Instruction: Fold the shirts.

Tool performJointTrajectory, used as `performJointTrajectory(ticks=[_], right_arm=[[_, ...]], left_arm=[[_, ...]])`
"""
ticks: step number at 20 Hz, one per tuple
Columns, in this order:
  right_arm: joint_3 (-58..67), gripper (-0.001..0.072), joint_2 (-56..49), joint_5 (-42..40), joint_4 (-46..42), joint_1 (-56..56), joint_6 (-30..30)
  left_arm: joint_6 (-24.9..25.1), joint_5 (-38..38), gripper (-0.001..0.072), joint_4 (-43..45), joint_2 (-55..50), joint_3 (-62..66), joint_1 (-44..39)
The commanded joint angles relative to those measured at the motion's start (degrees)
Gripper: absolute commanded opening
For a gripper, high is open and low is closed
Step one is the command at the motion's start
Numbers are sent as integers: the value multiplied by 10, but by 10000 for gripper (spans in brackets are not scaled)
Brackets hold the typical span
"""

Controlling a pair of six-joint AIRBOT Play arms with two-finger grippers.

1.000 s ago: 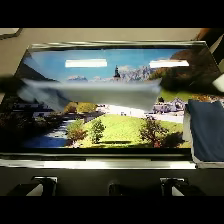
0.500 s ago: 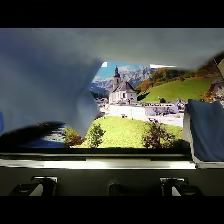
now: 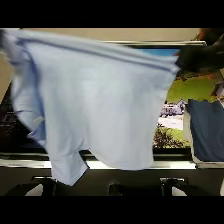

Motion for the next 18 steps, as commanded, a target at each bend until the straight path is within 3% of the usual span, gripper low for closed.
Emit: performJointTrajectory(ticks=[1, 5, 9, 13, 14, 15, 16, 17, 18], right_arm=[[-47, 47, -155, -39, -9, -1, -2], [-47, 47, -251, -109, 0, -1, 65], [-47, 47, -257, -176, 0, -1, 72], [-47, 48, -258, -175, 2, 0, 110], [-47, 59, -257, -166, 12, -1, 112], [-44, 187, -253, -148, 20, -3, 112], [-35, 407, -246, -120, 30, -8, 111], [-25, 500, -238, -86, 35, -16, 93], [-19, 500, -227, -45, 37, -30, 64]], left_arm=[[29, 22, 29, 8, -128, -65, 0], [29, -4, 29, -44, -234, -65, -2], [29, -52, 30, -106, -280, -65, -6], [27, -99, 59, -108, -296, -65, -27], [27, -117, 233, -108, -296, -64, -30], [28, -145, 478, -105, -295, -56, -28], [27, -181, 610, -96, -295, -42, -21], [27, -227, 604, -80, -295, -22, -8], [25, -271, 603, -63, -294, -6, 9]])
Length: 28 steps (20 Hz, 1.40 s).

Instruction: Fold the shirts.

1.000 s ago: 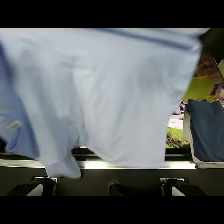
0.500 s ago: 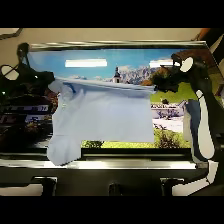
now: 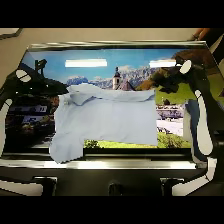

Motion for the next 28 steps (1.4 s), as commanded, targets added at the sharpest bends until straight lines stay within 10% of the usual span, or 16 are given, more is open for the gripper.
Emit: performJointTrajectory(ticks=[1, 5, 8, 9, 16, 24, 28], right_arm=[[14, 500, 28, 130, 20, -36, -54], [-59, 499, 61, 297, 14, -83, -113], [-201, 498, 112, 248, 20, -83, -123], [-237, 498, 124, 234, 22, -83, -126], [-283, 497, 131, 229, 23, -83, -144], [-365, 497, 131, 188, 50, -83, -149], [-426, 497, 131, 146, 74, -82, -148]], left_arm=[[-18, -152, 594, 45, 2, 35, 43], [-43, -210, 586, 49, 43, -71, 121], [-17, -146, 563, 35, 90, -252, 146], [-2, -118, 446, 17, 97, -297, 151], [25, 22, 430, -59, 86, -361, 154], [26, 31, 31, -63, 80, -361, 153], [26, 30, 30, -63, 88, -361, 153]])
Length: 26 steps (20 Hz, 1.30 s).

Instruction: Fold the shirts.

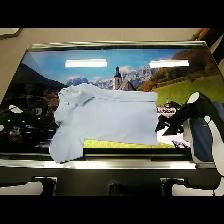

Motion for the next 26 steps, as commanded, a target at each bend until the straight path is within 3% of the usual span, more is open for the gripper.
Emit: performJointTrajectory(ticks=[1, 6, 7, 8, 9, 12, 16, 23, 26], right_arm=[[-55, 497, 0, -47, 25, 5, -1], [-97, 494, -3, -115, 33, 63, 25], [-97, 422, -3, -121, 38, 73, 28], [-95, 211, -3, -123, 42, 79, 28], [-92, 50, -1, -122, 46, 78, 28], [-49, 45, 35, -124, 18, 78, 8], [106, 44, 122, -143, -58, 78, 8], [502, 45, 271, -258, -217, 78, 33], [564, 45, 327, -274, -221, 78, 64]], left_arm=[[6, 2, 30, 1, 9, 0, 0], [14, -14, 30, 1, 24, 1, 0], [18, -20, 30, 2, 26, 1, 0], [18, -26, 30, 2, 28, 2, 1], [25, -36, 30, 2, 31, 9, 1], [43, -58, 29, 2, 61, 60, 2], [33, -57, 28, 2, 144, 212, 8], [-83, 20, 28, 2, 281, 649, 52], [-109, 87, 28, 2, 354, 683, 50]])
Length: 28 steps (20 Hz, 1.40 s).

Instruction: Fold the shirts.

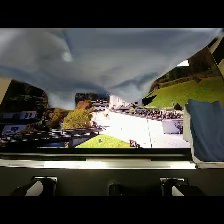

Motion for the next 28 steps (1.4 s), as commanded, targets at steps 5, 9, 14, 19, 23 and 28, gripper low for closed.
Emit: performJointTrajectory(ticks=[5, 9, 14, 19, 23, 28], right_arm=[[83, 45, 89, -17, -35, 0, 51], [81, 46, 50, 54, -34, 1, 55], [-12, 45, -89, 207, -11, 1, 28], [-113, 46, -305, 100, 83, 1, 27], [-113, 48, -403, -28, 149, 1, 121], [-114, 48, -433, -64, 213, 1, 127]], left_arm=[[-50, 123, 28, 7, 115, 40, 5], [-50, 94, 28, 42, 70, 39, 5], [0, -1, 28, 45, -28, -101, 5], [78, 62, 29, 45, -152, -362, -11], [77, 112, 30, -18, -272, -413, -24], [77, 100, 30, -69, -337, -413, -52]])
